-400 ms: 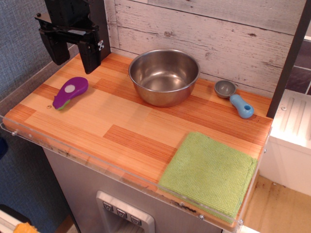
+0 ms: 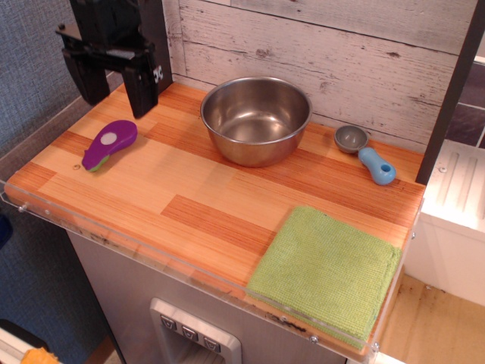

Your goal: Put the pot on the cloth.

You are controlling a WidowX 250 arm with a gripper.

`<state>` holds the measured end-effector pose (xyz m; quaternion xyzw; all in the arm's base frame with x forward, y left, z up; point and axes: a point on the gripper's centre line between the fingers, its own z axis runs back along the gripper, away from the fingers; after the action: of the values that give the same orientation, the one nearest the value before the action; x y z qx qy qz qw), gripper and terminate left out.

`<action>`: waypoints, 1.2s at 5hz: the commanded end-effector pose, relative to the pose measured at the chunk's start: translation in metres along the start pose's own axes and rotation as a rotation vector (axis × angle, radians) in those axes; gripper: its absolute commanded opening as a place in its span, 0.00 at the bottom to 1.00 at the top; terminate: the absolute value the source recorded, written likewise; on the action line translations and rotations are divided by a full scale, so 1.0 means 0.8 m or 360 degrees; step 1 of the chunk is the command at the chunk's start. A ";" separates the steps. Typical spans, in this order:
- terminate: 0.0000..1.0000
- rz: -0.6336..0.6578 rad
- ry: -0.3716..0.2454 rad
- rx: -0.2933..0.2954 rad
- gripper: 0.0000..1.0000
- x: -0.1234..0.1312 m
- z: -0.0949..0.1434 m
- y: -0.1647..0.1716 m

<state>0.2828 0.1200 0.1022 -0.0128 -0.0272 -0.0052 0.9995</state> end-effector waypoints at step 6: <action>0.00 -0.0047 -0.0095 0.0086 1.00 0.127 -0.076 -0.029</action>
<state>0.3834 0.0948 0.0359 0.0095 -0.0435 -0.0149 0.9989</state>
